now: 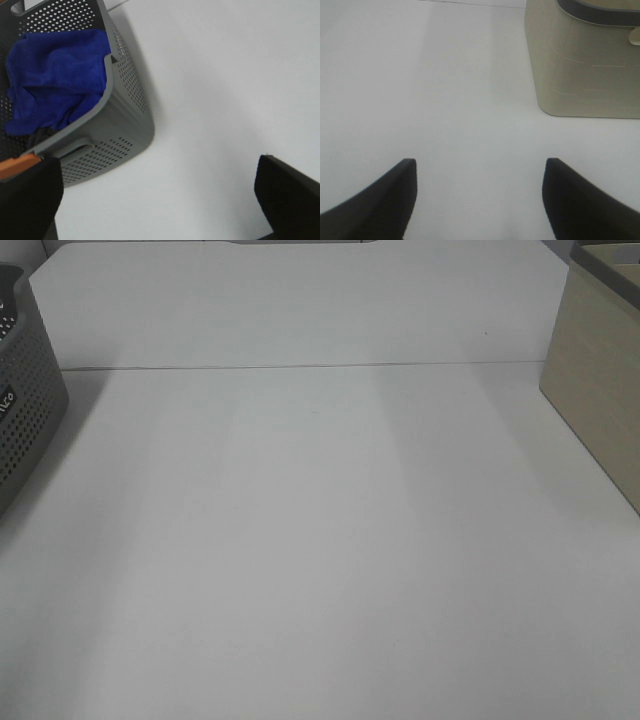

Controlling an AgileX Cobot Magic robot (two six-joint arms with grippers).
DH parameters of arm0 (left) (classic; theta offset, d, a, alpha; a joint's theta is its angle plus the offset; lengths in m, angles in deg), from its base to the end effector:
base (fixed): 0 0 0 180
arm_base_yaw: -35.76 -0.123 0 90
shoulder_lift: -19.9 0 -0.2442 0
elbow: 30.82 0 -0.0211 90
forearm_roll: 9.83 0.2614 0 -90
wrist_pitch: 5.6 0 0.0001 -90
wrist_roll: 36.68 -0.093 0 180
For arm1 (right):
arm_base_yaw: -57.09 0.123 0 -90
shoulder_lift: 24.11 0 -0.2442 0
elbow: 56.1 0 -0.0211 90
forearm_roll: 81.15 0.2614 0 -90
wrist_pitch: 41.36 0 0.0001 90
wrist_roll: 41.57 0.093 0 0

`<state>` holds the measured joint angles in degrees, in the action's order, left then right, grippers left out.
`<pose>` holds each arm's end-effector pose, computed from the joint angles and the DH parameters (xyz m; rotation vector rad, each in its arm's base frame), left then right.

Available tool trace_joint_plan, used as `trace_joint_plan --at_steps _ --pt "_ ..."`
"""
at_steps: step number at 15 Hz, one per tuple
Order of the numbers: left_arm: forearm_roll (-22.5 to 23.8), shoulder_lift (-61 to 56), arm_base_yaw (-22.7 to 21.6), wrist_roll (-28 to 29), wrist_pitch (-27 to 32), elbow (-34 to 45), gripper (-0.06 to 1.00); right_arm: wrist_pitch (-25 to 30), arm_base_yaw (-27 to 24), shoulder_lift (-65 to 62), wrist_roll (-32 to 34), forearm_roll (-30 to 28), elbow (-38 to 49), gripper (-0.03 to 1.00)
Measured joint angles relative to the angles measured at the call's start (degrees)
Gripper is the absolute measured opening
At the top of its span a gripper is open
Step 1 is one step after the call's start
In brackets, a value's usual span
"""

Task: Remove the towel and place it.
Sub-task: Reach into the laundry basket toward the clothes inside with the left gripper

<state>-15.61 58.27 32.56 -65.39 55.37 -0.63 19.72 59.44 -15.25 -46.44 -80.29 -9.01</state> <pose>0.1159 -0.0017 0.3309 0.4911 2.2071 0.1719 0.0462 0.0031 0.2821 -0.1294 2.0384 -0.0096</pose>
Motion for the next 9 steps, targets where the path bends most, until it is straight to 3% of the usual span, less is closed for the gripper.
trace_joint_plan --at_steps 3,5,9 --pt "-0.06 15.76 0.00 -12.43 3.61 -10.77 0.99 0.00 0.00 0.00 0.00 0.00 0.00 0.70" --pt "-0.06 25.95 0.00 -17.07 7.73 -20.23 0.99 0.00 0.00 0.00 0.00 0.00 0.00 0.70" --pt "3.32 42.28 0.00 -26.53 8.19 -34.61 0.99 0.00 0.00 0.00 0.00 0.00 0.00 0.70"
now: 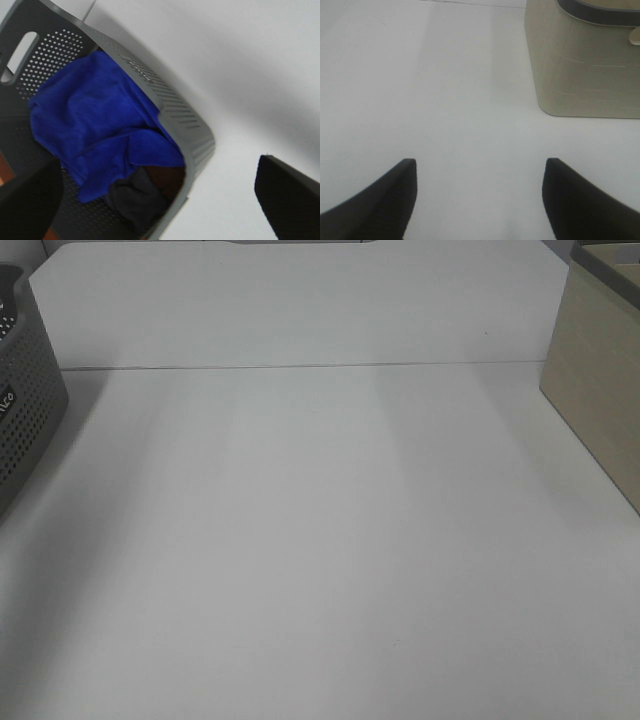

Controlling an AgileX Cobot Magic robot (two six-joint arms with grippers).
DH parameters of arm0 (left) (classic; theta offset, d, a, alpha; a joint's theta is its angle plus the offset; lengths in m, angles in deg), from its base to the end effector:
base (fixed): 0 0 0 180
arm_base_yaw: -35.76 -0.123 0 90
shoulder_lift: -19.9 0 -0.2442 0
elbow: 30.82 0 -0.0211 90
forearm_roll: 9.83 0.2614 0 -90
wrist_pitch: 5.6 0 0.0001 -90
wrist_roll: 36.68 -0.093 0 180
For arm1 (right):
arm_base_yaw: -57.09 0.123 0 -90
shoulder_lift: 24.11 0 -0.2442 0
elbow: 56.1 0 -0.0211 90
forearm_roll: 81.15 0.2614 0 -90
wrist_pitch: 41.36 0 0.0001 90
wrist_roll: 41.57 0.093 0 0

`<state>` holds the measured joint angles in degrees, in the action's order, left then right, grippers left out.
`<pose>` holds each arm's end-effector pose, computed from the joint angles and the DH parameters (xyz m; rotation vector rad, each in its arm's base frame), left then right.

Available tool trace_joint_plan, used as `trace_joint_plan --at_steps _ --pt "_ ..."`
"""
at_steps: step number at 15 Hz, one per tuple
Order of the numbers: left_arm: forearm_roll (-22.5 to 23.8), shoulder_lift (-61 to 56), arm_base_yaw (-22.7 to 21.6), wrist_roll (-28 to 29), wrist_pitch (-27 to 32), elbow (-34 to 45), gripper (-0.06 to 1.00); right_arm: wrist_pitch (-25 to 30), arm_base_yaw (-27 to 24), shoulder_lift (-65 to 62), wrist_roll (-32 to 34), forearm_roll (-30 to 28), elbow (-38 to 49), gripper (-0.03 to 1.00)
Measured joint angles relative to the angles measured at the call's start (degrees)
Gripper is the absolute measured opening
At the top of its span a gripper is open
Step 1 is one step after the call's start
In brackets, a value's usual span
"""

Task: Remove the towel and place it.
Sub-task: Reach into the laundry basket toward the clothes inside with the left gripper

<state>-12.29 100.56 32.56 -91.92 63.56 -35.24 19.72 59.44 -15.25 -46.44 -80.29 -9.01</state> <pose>0.2618 0.0109 0.3701 1.1253 2.3133 0.3407 0.0462 0.0031 0.2821 -0.1294 2.0384 -0.0096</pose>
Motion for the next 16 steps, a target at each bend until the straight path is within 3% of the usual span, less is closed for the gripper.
trace_joint_plan --at_steps 2,3,7,12,16 --pt "5.16 7.45 -0.57 -6.59 -0.06 -4.81 0.99 0.00 0.00 0.00 0.00 0.00 0.00 0.70" --pt "9.51 13.92 -4.13 -9.17 -2.46 -7.96 0.99 0.00 0.00 0.00 0.00 0.00 0.00 0.70" --pt "13.06 23.38 -8.54 -13.06 -9.40 -8.48 0.99 0.00 0.00 0.00 0.00 0.00 0.00 0.70" --pt "33.63 35.12 -8.42 -2.64 -17.65 -8.59 0.99 0.00 0.00 0.00 0.00 0.00 0.00 0.70" --pt "38.16 40.91 -8.42 -2.01 -21.37 -8.59 0.99 0.00 0.00 0.00 0.00 0.00 0.00 0.70"
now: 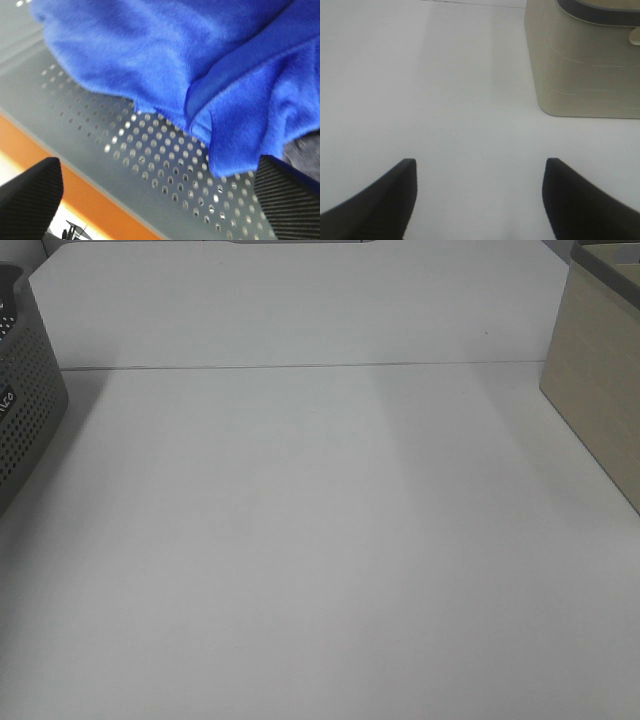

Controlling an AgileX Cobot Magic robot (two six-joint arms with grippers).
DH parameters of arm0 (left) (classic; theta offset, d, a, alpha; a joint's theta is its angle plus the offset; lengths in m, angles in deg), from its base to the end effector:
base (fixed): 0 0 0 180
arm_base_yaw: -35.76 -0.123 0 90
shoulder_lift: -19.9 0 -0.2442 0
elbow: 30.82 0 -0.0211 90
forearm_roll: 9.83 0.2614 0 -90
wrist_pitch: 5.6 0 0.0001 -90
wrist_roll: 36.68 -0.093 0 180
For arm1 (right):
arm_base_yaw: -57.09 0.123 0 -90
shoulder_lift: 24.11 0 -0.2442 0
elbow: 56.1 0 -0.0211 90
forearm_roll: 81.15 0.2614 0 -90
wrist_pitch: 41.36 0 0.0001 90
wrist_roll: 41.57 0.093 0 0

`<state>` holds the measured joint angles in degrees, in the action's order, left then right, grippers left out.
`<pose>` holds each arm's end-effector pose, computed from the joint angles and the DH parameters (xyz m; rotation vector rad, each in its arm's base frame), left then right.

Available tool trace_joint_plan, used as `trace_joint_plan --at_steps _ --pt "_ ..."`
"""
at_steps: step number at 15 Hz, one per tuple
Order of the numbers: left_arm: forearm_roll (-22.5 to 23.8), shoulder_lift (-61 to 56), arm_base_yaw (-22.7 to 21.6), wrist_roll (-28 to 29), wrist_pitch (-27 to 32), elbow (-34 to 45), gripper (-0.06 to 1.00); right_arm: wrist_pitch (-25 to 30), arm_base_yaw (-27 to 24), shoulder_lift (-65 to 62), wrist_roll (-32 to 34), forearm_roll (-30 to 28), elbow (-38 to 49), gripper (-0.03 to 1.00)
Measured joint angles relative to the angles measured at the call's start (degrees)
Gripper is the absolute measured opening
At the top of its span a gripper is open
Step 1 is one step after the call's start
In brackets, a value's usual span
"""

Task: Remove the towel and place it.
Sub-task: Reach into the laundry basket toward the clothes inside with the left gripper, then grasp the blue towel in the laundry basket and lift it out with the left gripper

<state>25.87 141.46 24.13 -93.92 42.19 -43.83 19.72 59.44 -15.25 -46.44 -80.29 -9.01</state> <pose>0.4069 0.1248 0.1950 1.5720 2.4912 1.0244 0.0462 0.0031 0.2821 -0.1294 2.0384 -0.0096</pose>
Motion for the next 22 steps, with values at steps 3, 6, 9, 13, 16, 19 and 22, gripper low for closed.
trace_joint_plan --at_steps 3,6,9,13,16,19,22 --pt "0.97 3.44 0.00 -0.40 -2.12 0.00 0.99 0.00 0.00 0.00 0.00 0.00 0.00 0.70" --pt "1.89 6.93 0.00 -1.15 -3.09 0.00 0.98 0.00 0.00 0.00 0.00 0.00 0.00 0.70" --pt "2.23 8.65 0.00 -1.32 -3.04 0.00 0.90 0.00 0.00 0.00 0.00 0.00 0.00 0.70" --pt "1.95 9.00 0.00 -1.95 -2.69 0.00 0.34 0.00 0.00 0.00 0.00 0.00 0.00 0.70" --pt "-0.17 9.00 0.00 0.29 -2.69 0.00 0.07 0.00 0.00 0.00 0.00 0.00 0.00 0.70" --pt "-0.29 9.00 0.00 2.69 -2.69 0.00 0.05 0.00 0.00 0.00 0.00 0.00 0.00 0.70" --pt "-1.09 9.00 0.00 2.92 -2.69 0.00 0.00 0.00 0.00 0.00 0.00 0.00 0.00 0.70"
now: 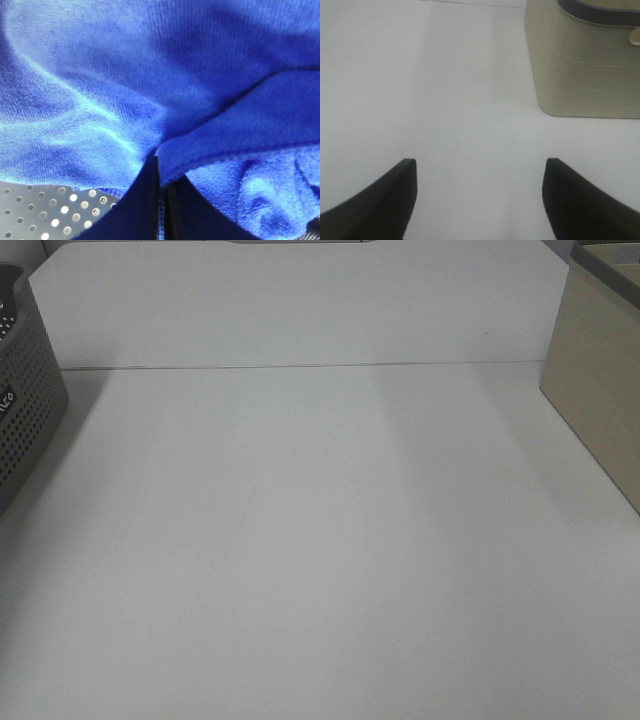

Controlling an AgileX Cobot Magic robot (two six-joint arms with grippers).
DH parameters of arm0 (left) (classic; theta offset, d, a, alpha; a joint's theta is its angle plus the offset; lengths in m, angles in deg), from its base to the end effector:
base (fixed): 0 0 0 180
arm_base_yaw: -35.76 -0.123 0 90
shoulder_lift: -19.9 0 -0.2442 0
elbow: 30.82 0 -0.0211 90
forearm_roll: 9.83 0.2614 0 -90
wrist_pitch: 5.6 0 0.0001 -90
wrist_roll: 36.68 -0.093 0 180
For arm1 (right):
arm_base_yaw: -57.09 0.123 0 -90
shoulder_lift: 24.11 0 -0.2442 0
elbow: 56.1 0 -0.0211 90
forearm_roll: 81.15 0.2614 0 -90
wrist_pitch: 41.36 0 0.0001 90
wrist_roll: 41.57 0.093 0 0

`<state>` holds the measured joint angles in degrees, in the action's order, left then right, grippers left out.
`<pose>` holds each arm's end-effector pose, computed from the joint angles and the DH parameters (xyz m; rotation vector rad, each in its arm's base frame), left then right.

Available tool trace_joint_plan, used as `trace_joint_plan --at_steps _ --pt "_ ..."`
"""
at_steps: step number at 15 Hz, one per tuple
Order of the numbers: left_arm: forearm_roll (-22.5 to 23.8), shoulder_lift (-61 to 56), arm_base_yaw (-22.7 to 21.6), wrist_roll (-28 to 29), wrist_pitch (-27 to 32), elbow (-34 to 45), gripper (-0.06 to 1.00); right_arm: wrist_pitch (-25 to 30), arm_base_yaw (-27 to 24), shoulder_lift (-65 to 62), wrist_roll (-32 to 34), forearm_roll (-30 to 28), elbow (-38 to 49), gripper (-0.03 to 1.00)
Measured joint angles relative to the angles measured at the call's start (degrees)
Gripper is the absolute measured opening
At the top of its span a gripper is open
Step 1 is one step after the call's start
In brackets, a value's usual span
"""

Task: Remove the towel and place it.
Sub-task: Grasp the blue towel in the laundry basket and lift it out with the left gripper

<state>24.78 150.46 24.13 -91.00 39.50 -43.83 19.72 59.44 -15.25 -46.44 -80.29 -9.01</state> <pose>0.4169 0.1240 0.1279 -1.5837 -2.5448 -0.8732 0.0462 0.0031 0.2821 -0.1294 2.0384 -0.0096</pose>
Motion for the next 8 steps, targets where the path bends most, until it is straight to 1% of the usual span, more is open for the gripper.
trace_joint_plan --at_steps 2,4,5,6,8 --pt "-0.11 -0.57 0.00 0.06 0.11 -0.06 0.00 0.00 0.00 0.00 0.00 0.00 0.00 0.70" --pt "-0.57 -3.61 0.00 1.20 1.26 -0.86 0.00 0.00 0.00 0.00 0.00 0.00 0.00 0.70" --pt "-1.03 -10.54 0.00 1.66 1.49 -1.09 0.00 0.00 0.00 0.00 0.00 0.00 0.00 0.70" --pt "-1.55 -12.66 0.00 1.78 1.55 -1.03 0.00 0.00 0.00 0.00 0.00 0.00 0.00 0.70" --pt "-4.70 -20.63 0.00 1.95 1.66 -1.26 0.00 0.00 0.00 0.00 0.00 0.00 0.00 0.70"
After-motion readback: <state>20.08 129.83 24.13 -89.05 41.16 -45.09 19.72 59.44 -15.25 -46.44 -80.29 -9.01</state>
